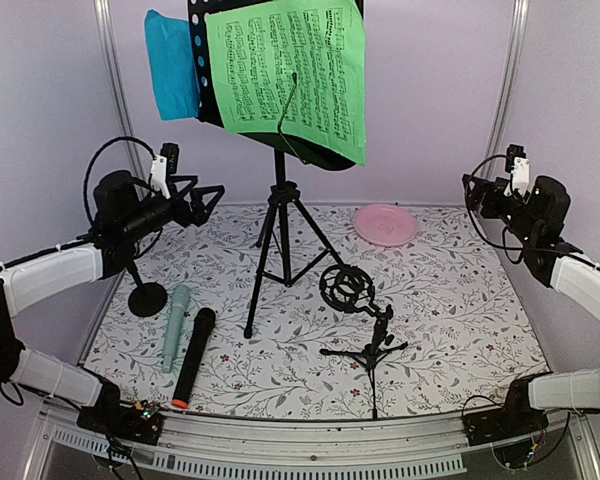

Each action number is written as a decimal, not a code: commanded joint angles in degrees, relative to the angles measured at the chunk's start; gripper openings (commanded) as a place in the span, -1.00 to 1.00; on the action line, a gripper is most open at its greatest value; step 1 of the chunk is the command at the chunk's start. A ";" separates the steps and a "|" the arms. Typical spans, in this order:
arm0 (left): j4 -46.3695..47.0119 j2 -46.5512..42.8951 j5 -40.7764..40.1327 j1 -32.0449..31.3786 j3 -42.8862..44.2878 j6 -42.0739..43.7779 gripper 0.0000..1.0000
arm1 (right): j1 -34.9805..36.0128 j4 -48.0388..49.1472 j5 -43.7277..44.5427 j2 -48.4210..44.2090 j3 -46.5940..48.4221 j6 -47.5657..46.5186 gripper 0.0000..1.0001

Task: Pack up the instrument practice props

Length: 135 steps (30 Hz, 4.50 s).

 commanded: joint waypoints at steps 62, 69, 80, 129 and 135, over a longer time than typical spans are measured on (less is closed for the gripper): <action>5.04 31.85 -49.45 -34.10 36.84 16.90 -1.00 | 9.68 -25.25 -18.64 10.68 21.57 -0.97 0.98; 1.63 35.65 -62.67 -36.61 40.60 12.22 -1.00 | 10.00 -25.83 -18.75 10.78 21.90 -0.06 0.98; 12.83 27.16 -64.24 -39.96 24.71 13.91 -1.00 | 10.89 -28.07 -18.57 8.81 21.42 0.19 0.98; -22.49 -19.28 -56.14 -45.79 15.18 10.53 0.74 | 16.61 -36.44 -24.26 -0.95 27.12 4.20 0.98; -28.25 -24.08 -64.47 -45.79 22.97 4.87 0.70 | 17.14 -35.60 -23.34 -0.51 27.13 4.44 0.98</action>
